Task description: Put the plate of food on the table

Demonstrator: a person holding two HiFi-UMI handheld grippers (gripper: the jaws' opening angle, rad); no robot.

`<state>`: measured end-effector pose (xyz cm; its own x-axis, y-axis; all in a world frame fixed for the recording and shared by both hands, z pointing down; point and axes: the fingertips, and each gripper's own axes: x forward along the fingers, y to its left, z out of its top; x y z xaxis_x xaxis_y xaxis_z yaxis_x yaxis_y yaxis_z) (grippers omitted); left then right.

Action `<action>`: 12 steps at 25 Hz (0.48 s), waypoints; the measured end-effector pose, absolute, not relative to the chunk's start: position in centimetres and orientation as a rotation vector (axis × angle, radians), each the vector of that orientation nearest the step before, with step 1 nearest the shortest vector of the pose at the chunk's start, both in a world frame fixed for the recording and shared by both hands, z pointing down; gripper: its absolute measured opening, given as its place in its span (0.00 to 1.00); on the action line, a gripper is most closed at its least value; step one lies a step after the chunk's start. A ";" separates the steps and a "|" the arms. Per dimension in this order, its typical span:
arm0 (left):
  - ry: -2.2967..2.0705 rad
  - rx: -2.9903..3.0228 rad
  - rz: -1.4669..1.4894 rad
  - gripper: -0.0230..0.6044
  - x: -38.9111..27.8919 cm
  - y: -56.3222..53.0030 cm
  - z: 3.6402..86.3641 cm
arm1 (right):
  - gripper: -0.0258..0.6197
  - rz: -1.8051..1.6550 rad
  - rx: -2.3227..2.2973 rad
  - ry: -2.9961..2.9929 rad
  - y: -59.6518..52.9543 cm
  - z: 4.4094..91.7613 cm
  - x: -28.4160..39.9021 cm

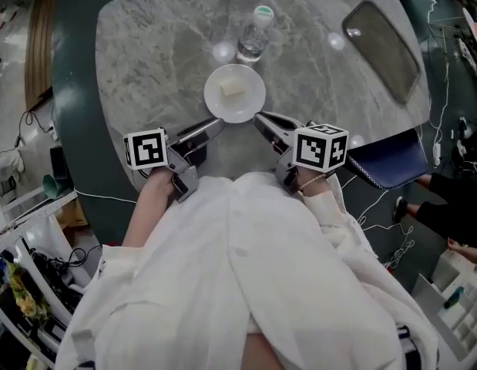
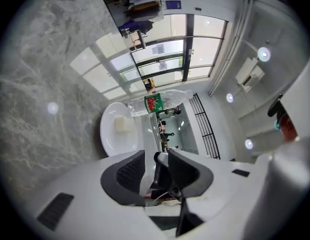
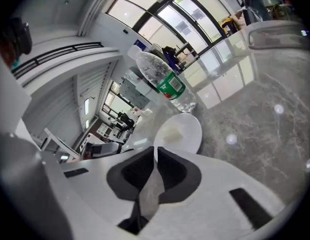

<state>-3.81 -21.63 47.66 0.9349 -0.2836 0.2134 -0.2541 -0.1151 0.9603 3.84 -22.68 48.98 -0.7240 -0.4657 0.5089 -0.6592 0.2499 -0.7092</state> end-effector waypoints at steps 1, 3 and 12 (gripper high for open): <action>-0.398 1.746 -0.034 0.26 -3.6 -21.7 47.0 | 0.06 1.479 1.026 -2.365 -22.7 48.2 3.4; -0.372 1.806 -0.052 0.20 -3.3 -21.7 45.9 | 0.06 1.491 0.961 -2.435 -22.6 46.7 2.6; -0.368 1.958 -0.115 0.08 -3.0 -22.0 42.8 | 0.05 1.400 0.874 -2.590 -23.1 42.9 1.3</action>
